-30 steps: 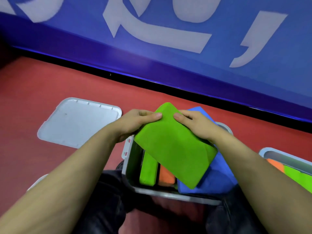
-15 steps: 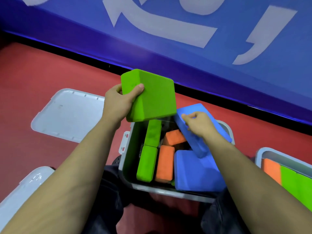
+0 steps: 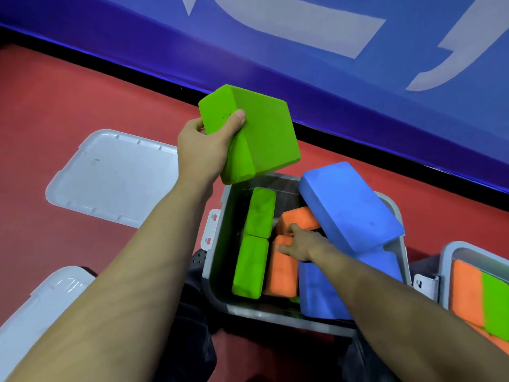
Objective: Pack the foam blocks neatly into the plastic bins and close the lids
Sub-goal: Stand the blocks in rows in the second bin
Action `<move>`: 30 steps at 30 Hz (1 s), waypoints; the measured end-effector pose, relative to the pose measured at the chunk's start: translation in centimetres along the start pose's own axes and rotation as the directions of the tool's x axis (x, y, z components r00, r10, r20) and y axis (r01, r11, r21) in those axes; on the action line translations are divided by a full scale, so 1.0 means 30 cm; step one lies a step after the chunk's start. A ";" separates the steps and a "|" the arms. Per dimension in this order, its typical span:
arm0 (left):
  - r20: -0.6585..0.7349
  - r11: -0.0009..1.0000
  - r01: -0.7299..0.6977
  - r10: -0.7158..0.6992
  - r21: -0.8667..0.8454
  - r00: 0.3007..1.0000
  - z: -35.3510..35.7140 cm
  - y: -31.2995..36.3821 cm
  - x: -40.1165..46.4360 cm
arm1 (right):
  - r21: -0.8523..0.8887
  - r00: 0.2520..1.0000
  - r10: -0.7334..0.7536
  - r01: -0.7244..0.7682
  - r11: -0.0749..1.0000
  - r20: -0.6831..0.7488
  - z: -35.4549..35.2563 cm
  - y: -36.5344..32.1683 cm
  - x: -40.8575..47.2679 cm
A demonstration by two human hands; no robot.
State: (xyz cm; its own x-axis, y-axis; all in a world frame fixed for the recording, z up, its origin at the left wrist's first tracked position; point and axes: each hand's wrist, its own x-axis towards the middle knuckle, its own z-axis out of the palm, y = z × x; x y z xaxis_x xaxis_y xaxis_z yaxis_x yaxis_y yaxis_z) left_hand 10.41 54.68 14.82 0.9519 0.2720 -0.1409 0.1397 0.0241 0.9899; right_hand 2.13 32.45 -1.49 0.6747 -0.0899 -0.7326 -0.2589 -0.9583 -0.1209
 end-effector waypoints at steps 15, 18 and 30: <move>0.039 0.998 0.051 -0.052 0.024 0.998 0.030 -0.016 0.032 | -0.116 0.970 -0.040 0.070 0.991 0.239 0.020 -0.044 0.139; 0.039 0.998 0.048 -0.049 0.033 0.998 0.027 -0.014 0.027 | -0.142 0.962 -0.053 0.094 0.985 0.269 -0.007 -0.041 0.125; 0.033 0.997 0.077 -0.078 0.019 0.996 0.026 -0.003 0.024 | -0.109 0.939 -0.102 0.145 0.983 0.327 -0.038 -0.020 0.159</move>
State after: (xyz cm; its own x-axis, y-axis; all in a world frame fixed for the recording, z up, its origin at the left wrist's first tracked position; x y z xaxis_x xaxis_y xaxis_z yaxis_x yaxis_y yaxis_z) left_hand 11.30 54.13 14.61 0.9465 0.2377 -0.2182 0.2180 0.0273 0.9756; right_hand 6.28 32.28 -4.14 0.4343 0.1023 -0.8950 -0.0811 -0.9851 -0.1519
